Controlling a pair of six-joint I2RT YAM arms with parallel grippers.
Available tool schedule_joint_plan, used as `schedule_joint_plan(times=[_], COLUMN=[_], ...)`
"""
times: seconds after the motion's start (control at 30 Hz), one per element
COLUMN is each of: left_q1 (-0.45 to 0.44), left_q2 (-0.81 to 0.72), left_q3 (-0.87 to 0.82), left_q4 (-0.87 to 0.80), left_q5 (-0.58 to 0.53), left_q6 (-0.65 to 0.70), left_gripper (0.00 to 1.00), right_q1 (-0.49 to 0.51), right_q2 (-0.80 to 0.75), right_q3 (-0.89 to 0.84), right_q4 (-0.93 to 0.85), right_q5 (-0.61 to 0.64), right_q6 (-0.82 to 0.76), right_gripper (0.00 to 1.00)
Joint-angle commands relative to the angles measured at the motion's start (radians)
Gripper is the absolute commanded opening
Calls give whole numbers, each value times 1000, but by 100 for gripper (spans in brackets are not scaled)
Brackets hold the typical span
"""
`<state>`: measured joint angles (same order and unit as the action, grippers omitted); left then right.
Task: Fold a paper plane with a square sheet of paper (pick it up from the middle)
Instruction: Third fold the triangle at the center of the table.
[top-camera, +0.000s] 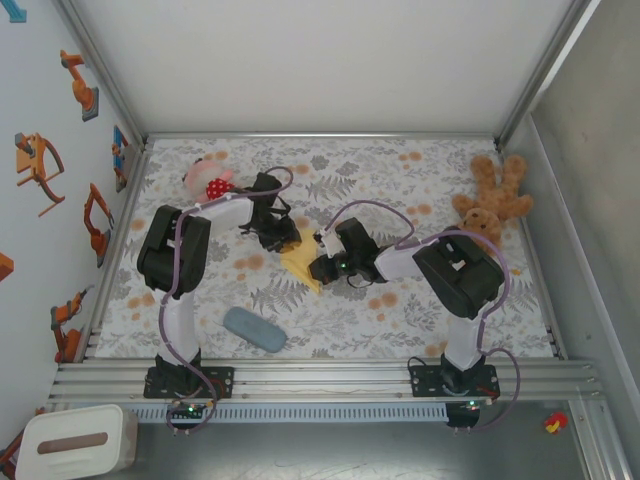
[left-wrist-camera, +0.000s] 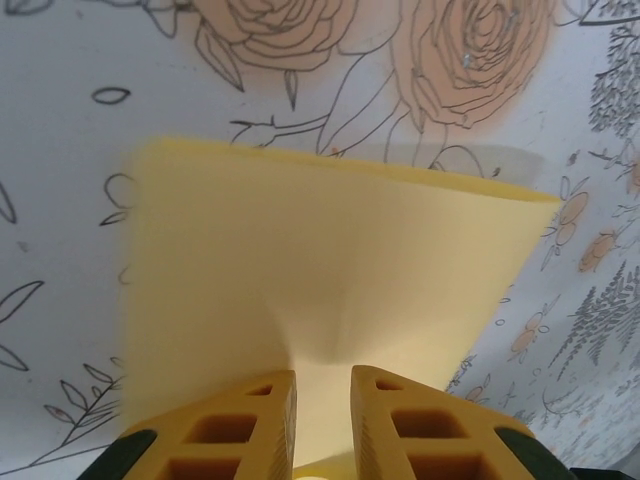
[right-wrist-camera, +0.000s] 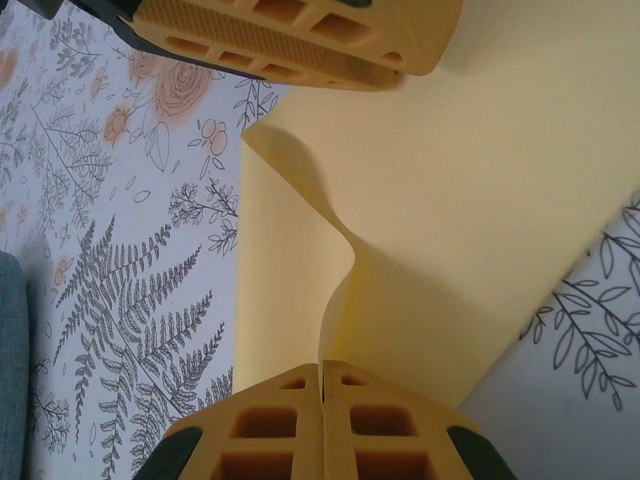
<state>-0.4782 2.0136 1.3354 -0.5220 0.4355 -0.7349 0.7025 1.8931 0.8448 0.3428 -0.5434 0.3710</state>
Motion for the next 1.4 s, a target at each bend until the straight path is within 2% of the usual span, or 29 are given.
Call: schedule_joint_plan(times=[0.0, 0.47, 0.77, 1.37], left_q1=[-5, -57, -87, -100], left_q2=[-80, -277, -268, -236], left_q3=[27, -238, -290, -307], left_q4=[-33, 140, 152, 153], left_q5=[-21, -13, -27, -50], left_q6=[3, -191, -249, -259], left_gripper=[23, 18, 16, 16], right_q1=[-6, -5, -5, -5], right_q2=[16, 30, 41, 53], right_q3=[21, 31, 36, 48], right_q4=[-22, -44, -50, -88], right_q5=[-15, -22, -21, -13], right_q6=[5, 4, 5, -1], right_gripper=[0, 0, 0, 2])
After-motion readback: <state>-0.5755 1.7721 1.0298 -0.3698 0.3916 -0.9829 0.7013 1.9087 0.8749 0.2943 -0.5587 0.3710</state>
